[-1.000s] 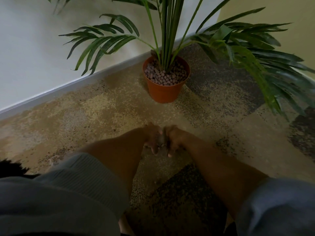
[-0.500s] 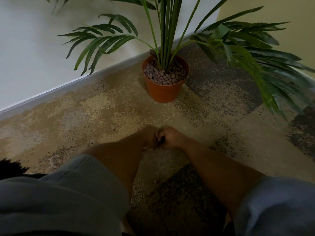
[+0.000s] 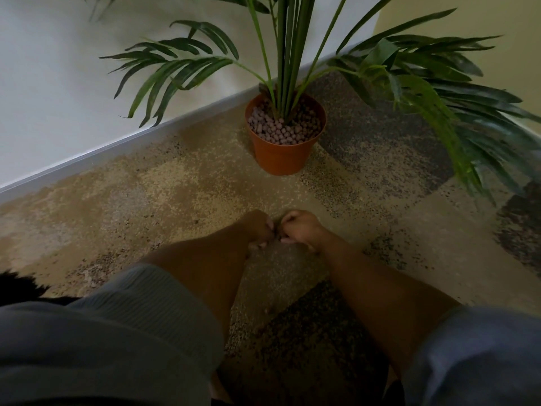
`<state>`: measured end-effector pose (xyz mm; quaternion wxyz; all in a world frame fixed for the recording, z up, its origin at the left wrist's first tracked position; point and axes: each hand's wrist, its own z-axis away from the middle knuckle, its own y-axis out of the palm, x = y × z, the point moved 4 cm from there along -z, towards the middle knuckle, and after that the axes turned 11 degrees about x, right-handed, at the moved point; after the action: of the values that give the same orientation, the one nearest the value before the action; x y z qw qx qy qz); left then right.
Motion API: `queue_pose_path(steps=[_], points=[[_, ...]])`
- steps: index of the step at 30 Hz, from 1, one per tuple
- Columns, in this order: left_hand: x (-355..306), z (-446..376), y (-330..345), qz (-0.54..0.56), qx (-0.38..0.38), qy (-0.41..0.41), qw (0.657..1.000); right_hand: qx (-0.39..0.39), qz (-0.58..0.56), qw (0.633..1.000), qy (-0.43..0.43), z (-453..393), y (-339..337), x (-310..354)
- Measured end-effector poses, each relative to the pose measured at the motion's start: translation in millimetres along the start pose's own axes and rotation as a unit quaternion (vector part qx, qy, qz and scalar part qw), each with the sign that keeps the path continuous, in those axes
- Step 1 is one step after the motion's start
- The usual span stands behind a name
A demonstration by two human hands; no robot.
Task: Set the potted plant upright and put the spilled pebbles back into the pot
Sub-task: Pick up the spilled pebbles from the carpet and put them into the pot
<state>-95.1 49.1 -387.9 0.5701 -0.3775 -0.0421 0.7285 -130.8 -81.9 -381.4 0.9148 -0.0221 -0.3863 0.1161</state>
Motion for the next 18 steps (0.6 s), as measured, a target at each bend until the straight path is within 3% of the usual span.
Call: queue_pose_path(steps=[4,7,9,12,14,18], points=[[-1.6,-0.2,-2.2,0.133,-0.008,-0.024,0.991,0.046,-0.164,0.985,0.037,4.3,-0.7,1.9],[-2.8,-2.1,-2.3,0.290,-0.008,-0.045,0.956,0.069,-0.269,0.960,0.040,4.6,-1.5,-1.1],[-5.5,-0.4,-3.4,0.429,0.007,-0.053,0.902,0.086,-0.342,0.935,0.030,4.0,-2.2,0.1],[-9.6,5.0,-8.5,0.606,0.011,-0.045,0.794,0.101,-0.404,0.909,0.007,5.5,-4.2,9.0],[-12.3,9.8,-11.7,0.670,0.016,-0.036,0.741,0.106,-0.425,0.899,-0.010,6.3,-5.5,15.6],[-23.7,14.1,-17.7,0.739,0.072,0.010,0.670,0.107,-0.468,0.877,-0.040,6.7,-6.3,31.5]])
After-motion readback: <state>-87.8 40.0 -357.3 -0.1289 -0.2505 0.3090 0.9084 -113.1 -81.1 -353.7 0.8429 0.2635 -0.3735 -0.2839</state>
